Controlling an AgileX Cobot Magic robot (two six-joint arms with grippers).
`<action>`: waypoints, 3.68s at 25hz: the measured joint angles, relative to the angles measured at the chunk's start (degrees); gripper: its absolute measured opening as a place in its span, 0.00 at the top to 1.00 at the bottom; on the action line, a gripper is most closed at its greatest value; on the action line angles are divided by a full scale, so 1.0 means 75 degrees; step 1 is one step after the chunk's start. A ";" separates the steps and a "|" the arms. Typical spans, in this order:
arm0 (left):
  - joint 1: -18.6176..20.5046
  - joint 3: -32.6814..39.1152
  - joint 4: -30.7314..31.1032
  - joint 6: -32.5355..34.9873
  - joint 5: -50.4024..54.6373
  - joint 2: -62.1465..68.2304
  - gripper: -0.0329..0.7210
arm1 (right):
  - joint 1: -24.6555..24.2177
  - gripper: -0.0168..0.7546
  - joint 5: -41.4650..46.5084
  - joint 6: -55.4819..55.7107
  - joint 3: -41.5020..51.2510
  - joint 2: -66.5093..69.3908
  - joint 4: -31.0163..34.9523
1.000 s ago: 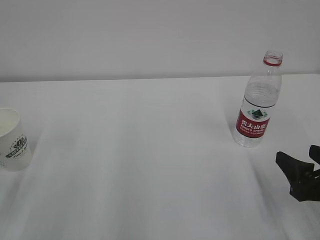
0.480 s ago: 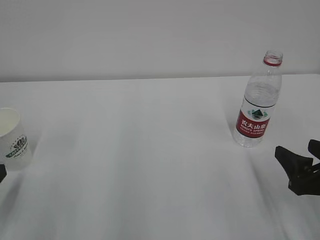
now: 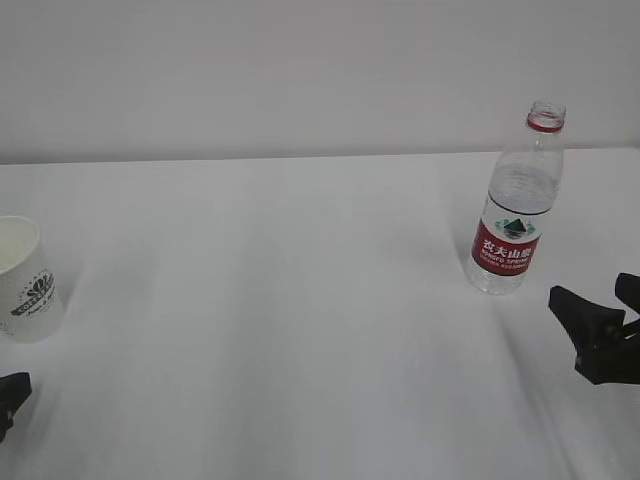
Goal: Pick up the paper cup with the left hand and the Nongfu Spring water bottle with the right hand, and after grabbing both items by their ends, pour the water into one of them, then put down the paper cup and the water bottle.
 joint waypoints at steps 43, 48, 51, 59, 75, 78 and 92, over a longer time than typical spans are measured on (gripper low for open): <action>0.0000 -0.0052 0.0046 0.0000 -0.0029 -0.0875 0.20 | 0.0000 0.10 0.0000 0.0524 -0.0754 0.1106 -0.0204; 0.0000 -0.0052 0.0046 0.0000 -0.0029 -0.0875 0.20 | 0.0000 0.10 0.0000 0.0541 -0.1094 0.1137 -0.0345; 0.0000 -0.0052 0.0046 0.0000 -0.0029 -0.0875 0.20 | 0.0000 0.10 0.0000 0.0541 -0.1231 0.1137 -0.0345; 0.0000 -0.0052 0.0046 0.0000 -0.0029 -0.0875 0.20 | 0.0000 0.10 -0.0014 0.0541 -0.1578 0.1612 -0.0345; 0.0000 -0.0052 0.0046 0.0000 -0.0029 -0.0875 0.22 | 0.0000 0.10 -0.0014 0.0546 -0.2334 0.2133 -0.0345; 0.0000 -0.0052 0.0046 0.0000 -0.0029 -0.0875 0.23 | 0.0000 0.11 -0.0014 0.0546 -0.2432 0.2247 -0.0345; 0.0000 -0.0052 0.0046 0.0000 -0.0029 -0.0875 0.24 | 0.0000 0.11 0.0002 0.0558 -0.2879 0.2278 -0.0538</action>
